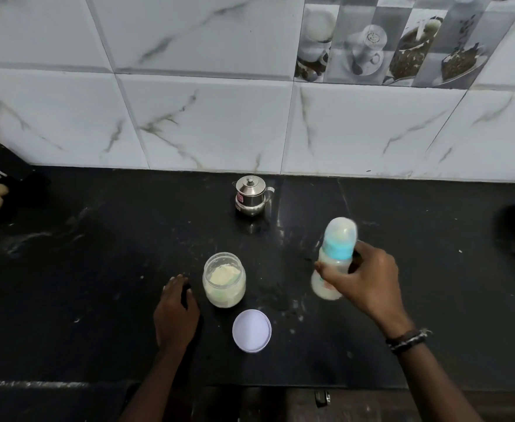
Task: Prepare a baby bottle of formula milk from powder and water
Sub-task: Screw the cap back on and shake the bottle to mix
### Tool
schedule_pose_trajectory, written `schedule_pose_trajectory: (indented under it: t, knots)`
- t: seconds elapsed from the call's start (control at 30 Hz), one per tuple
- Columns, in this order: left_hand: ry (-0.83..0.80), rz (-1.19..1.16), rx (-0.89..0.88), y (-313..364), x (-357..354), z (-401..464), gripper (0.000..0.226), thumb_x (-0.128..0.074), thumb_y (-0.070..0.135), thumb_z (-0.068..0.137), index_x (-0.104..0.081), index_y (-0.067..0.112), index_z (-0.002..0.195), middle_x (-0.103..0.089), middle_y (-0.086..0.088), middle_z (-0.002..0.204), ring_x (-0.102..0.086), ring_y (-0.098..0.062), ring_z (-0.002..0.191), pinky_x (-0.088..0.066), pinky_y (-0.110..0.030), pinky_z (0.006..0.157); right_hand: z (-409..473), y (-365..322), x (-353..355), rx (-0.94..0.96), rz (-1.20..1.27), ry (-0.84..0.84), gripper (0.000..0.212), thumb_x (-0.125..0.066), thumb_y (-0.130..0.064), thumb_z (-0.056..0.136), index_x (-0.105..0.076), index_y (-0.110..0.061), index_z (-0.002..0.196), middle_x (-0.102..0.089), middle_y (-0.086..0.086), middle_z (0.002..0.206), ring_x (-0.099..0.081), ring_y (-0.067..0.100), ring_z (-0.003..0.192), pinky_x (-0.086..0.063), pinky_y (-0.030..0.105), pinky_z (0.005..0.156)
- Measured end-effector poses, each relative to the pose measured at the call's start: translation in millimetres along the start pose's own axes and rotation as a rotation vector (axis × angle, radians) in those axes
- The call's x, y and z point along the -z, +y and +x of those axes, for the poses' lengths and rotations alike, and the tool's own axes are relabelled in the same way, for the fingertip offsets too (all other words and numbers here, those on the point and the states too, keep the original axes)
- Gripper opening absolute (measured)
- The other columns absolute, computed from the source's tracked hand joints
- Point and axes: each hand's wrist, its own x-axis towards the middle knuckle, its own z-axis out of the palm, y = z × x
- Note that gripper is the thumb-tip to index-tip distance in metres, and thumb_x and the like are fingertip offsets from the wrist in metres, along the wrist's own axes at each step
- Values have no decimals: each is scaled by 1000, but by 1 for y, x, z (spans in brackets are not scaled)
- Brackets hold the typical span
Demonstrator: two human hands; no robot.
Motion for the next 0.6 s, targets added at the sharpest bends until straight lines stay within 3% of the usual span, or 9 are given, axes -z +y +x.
schedule_pose_trajectory:
  t: [0.07, 0.13, 0.17, 0.3, 0.43, 0.53, 0.6]
  knots:
    - [4, -2, -1, -1, 0, 0, 31, -64, -7, 85, -66, -3, 116, -65, -20, 125, -59, -38, 121, -47, -54, 101, 0, -2, 2, -76, 70, -2, 37, -87, -44, 61, -71, -19, 84, -73, -3, 75, -69, 15, 68, -55, 32, 60]
    - [4, -2, -5, -1, 0, 0, 31, -64, -6, 85, -66, -2, 116, -65, -19, 125, -59, -37, 122, -47, -53, 101, 1, 6, 1, 88, -6, -42, 44, -89, -42, 55, -76, -15, 87, -78, 8, 86, -76, 19, 78, -60, 31, 63]
    - [4, -1, -7, -1, 0, 0, 31, -65, -6, 85, -66, -2, 116, -65, -19, 125, -59, -37, 122, -48, -52, 101, 0, 8, 0, 84, 74, -82, 45, -89, -41, 53, -77, -14, 87, -78, 10, 90, -77, 21, 81, -61, 30, 64]
    - [4, 11, -1, -3, -1, 0, 31, -65, -5, 86, -66, -2, 117, -65, -19, 126, -58, -37, 123, -46, -50, 103, -3, 0, -1, 11, 22, -29, 33, -86, -42, 65, -72, -23, 87, -74, -6, 76, -71, 9, 71, -56, 29, 63]
    - [-2, 3, 4, -2, -1, 0, 32, -64, -5, 86, -66, -2, 118, -65, -19, 126, -57, -36, 124, -46, -50, 104, -2, 6, -3, 110, 88, -106, 31, -88, -33, 62, -78, -16, 86, -79, 6, 87, -76, 22, 82, -63, 33, 70]
    - [-3, 12, 6, -3, -1, 0, 32, -64, -5, 86, -66, -2, 118, -65, -19, 127, -57, -36, 124, -46, -50, 104, -1, 3, -2, 75, 40, -105, 28, -88, -33, 66, -77, -22, 89, -79, -4, 83, -76, 10, 79, -61, 28, 69]
    - [-6, 13, 13, -3, -1, 0, 33, -64, -5, 87, -65, -2, 119, -64, -19, 128, -57, -36, 124, -46, -51, 104, -2, 3, -3, 90, 84, -161, 27, -89, -31, 65, -78, -20, 87, -79, 0, 85, -76, 15, 80, -60, 28, 67]
